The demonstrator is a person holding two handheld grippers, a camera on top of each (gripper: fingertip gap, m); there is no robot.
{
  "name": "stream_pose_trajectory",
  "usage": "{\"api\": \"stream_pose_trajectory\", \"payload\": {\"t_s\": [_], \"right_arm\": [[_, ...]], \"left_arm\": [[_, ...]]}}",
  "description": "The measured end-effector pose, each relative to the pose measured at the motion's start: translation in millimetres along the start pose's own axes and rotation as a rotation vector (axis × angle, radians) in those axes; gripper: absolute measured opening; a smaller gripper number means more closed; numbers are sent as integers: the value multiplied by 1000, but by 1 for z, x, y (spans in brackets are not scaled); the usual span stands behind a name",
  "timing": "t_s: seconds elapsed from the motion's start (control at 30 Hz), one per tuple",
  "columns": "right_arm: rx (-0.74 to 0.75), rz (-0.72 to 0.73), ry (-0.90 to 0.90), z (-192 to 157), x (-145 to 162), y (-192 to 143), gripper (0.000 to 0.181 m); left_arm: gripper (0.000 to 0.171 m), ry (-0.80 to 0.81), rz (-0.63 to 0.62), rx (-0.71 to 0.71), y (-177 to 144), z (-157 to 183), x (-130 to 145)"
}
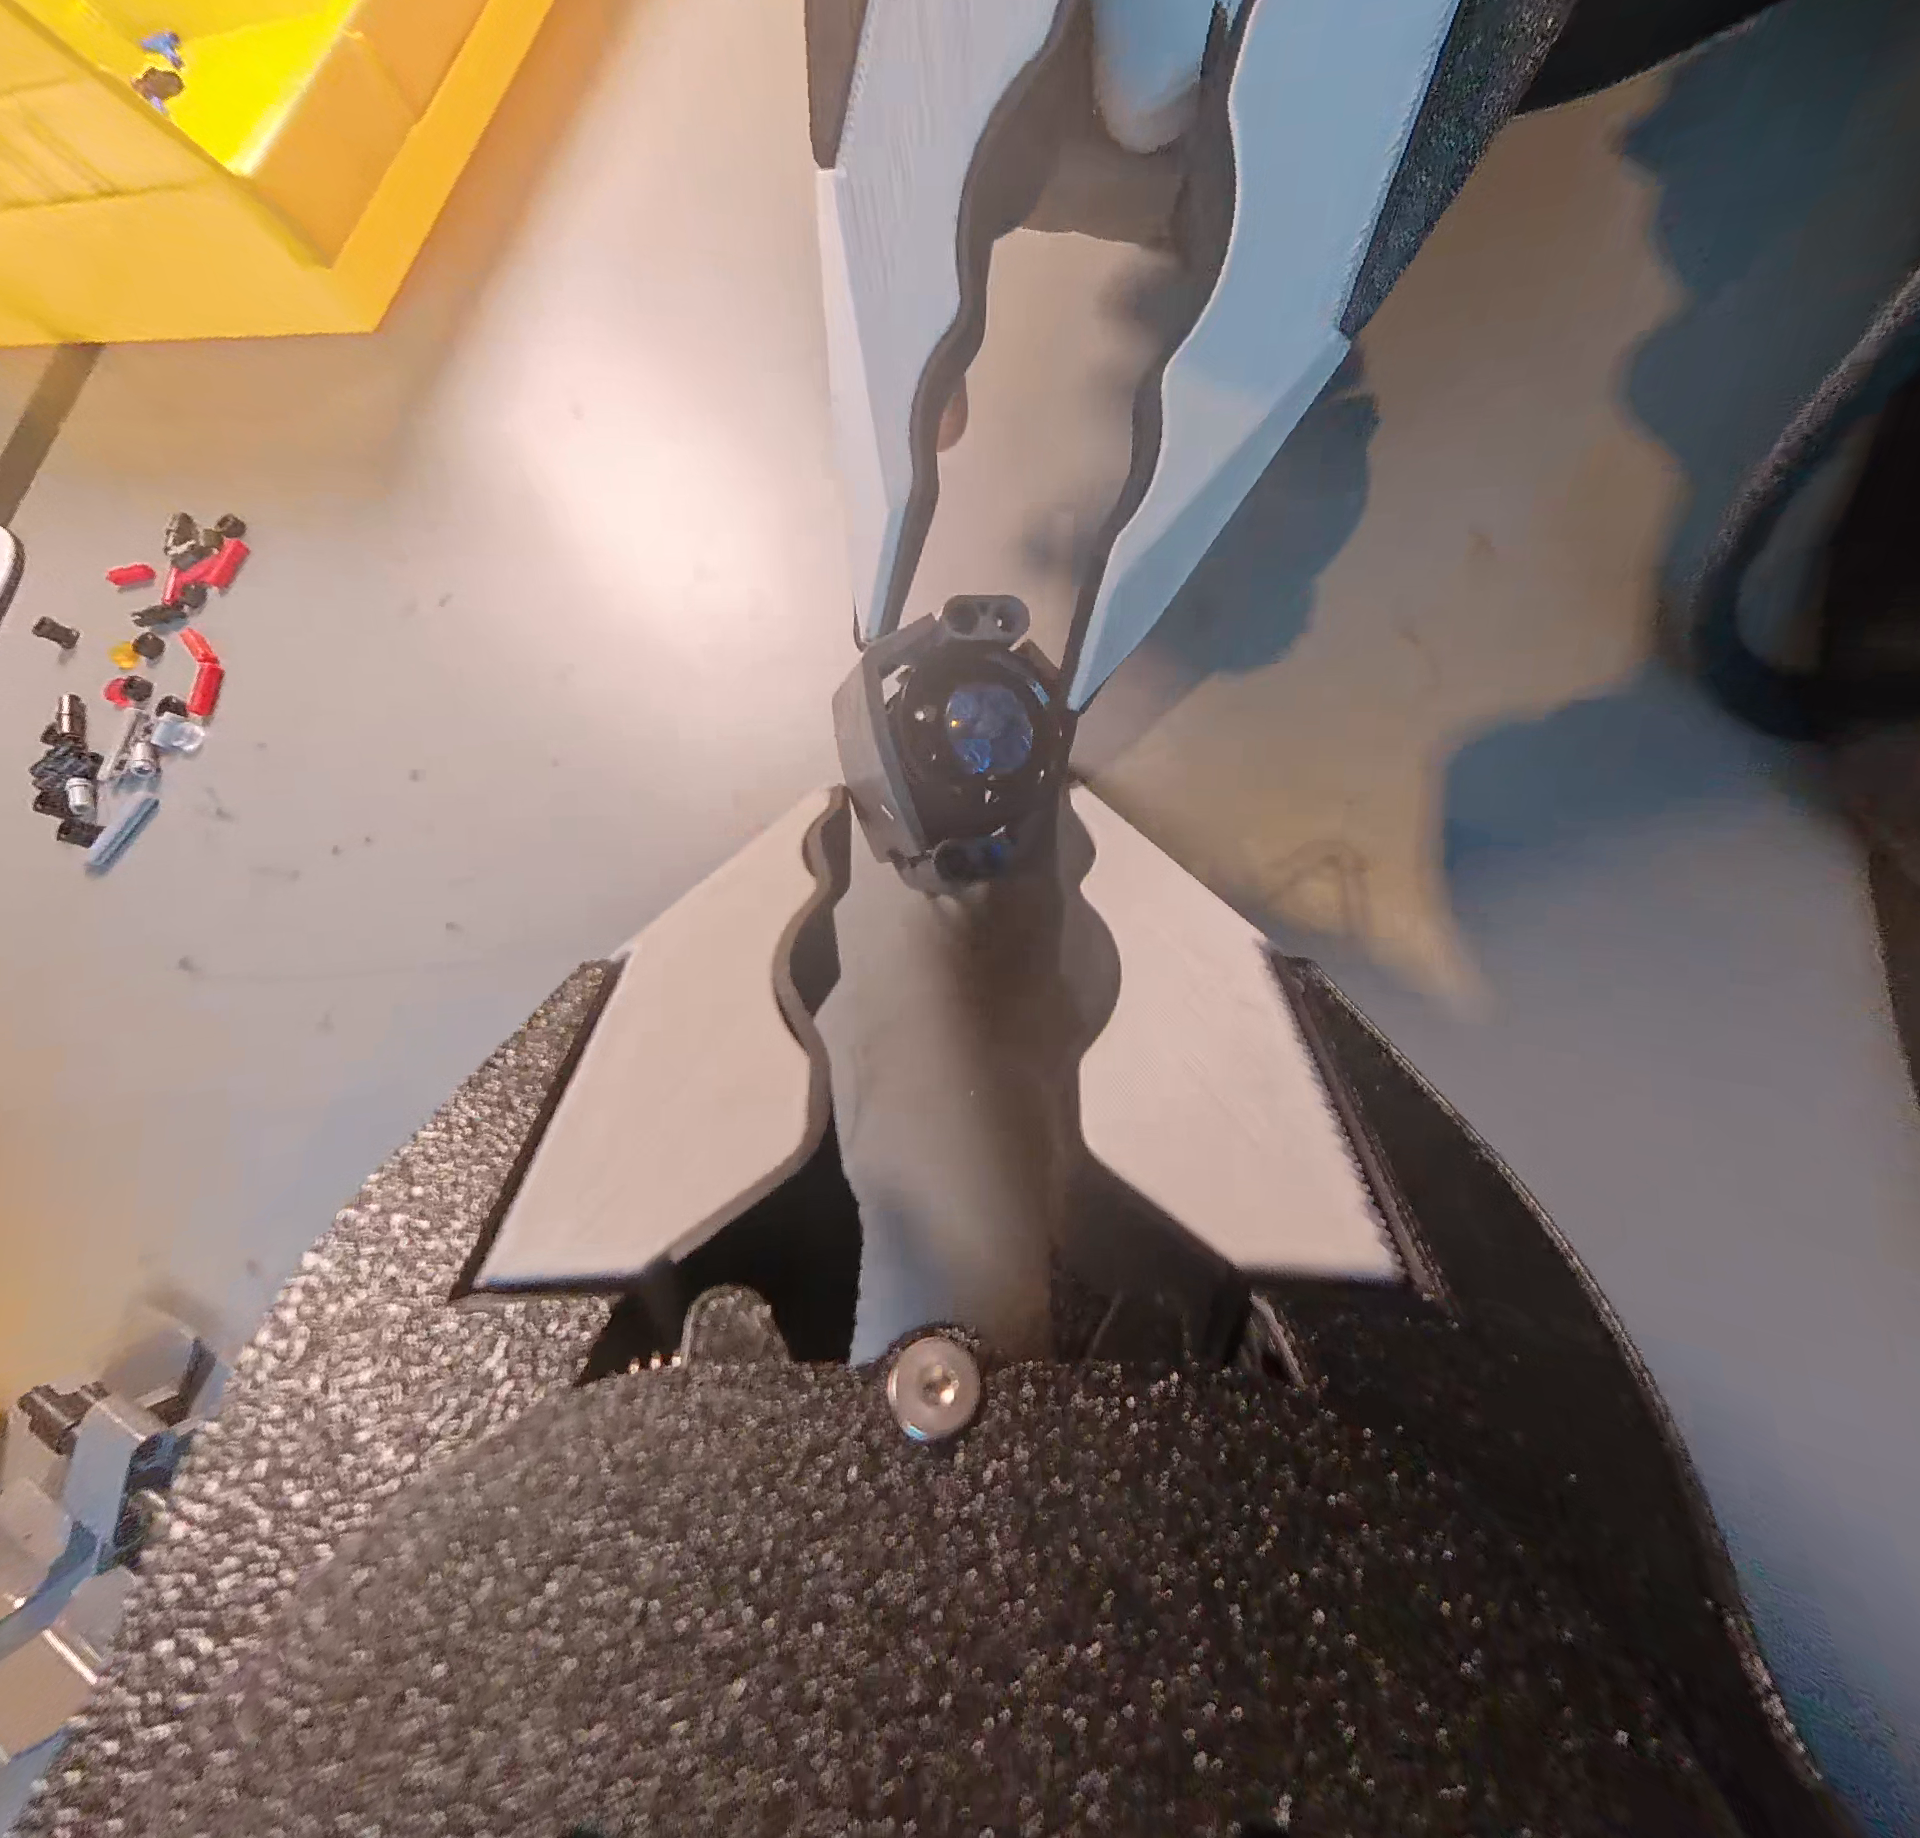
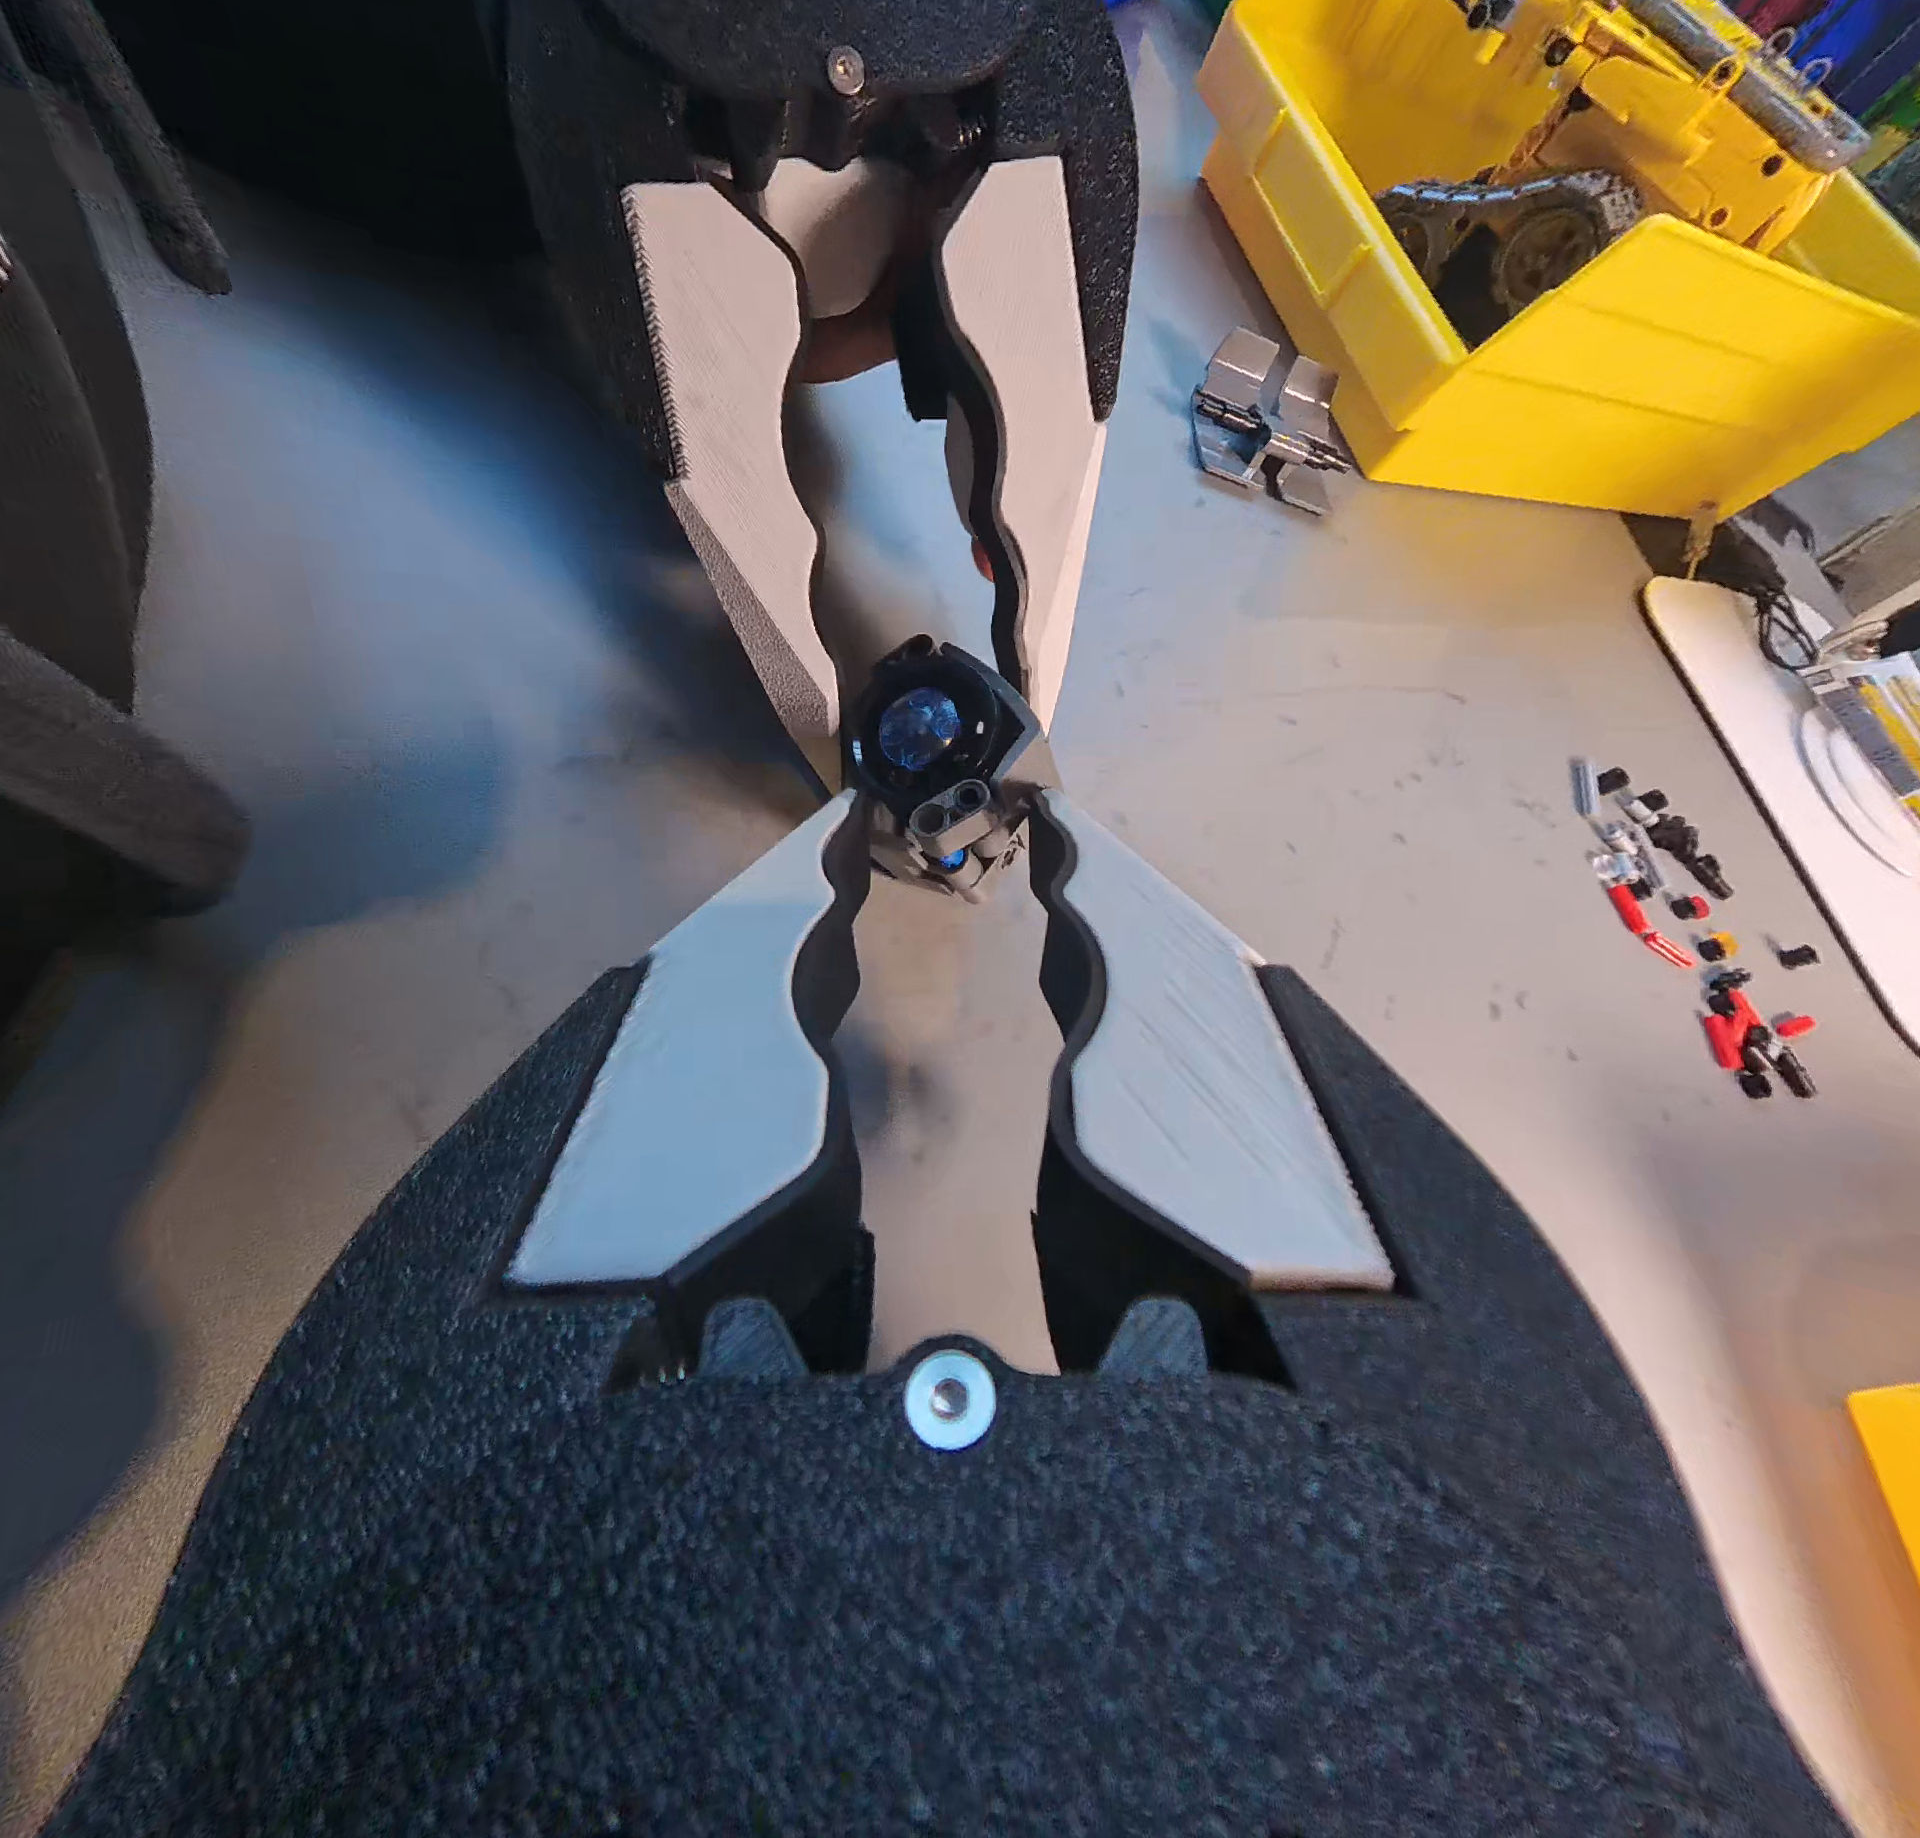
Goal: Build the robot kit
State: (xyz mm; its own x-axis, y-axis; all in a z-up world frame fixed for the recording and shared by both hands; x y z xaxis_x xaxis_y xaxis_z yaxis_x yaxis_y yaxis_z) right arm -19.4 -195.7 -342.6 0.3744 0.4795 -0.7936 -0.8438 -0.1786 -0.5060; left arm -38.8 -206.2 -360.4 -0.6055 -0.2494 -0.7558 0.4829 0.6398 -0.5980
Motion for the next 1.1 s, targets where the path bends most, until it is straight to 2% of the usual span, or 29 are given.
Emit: {"api": "stream_pose_trajectory", "payload": {"t_s": [0.1,0.27,0.33,0.37,0.43,0.5,0.6,0.7,0.77,0.83,0.93,1.0,1.1], "right_arm": [[-38,8,79,0,0,-1,33],[-206,52,393,4,-8,0,63],[-258,129,491,9,-18,-1,60],[-262,168,505,13,-23,-3,52],[-285,216,477,13,-32,-6,39],[-245,251,386,15,-38,-10,38],[-103,296,157,18,-46,-20,38],[62,293,-91,20,-50,-30,38],[112,310,-177,18,-57,-34,38],[149,316,-225,16,-61,-36,38],[166,316,-257,15,-64,-37,38],[169,319,-257,16,-65,-38,38],[160,324,-243,16,-67,-38,38]], "left_arm": [[37,59,6,-31,-1,-1,1],[37,290,65,-196,-12,-9,-13],[37,428,96,-317,-19,-15,-25],[37,481,106,-359,-22,-15,-30],[38,544,124,-418,-26,-15,-37],[38,567,153,-454,-31,-16,-42],[46,412,253,-408,-41,-22,-48],[60,182,351,-284,-50,-27,-52],[62,77,422,-190,-54,-23,-59],[61,49,467,-143,-57,-18,-67],[53,70,468,-116,-56,-11,-70],[45,78,472,-117,-57,-9,-71],[44,85,479,-120,-59,-9,-71]]}}
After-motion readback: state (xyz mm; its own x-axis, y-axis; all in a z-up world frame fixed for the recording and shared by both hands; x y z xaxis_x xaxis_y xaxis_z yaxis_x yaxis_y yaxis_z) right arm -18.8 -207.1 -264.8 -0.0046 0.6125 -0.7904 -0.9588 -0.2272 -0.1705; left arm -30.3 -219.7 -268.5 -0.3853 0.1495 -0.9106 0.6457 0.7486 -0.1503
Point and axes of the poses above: each gripper's, where its closed fingertips meet, y out along the fingers, x out of its underside, z = x × y across the jaws, the point moved 1 cm from there along -y, back along the fingers, and after that the axes turned 1 degree about -x, right-handed, at the moved point
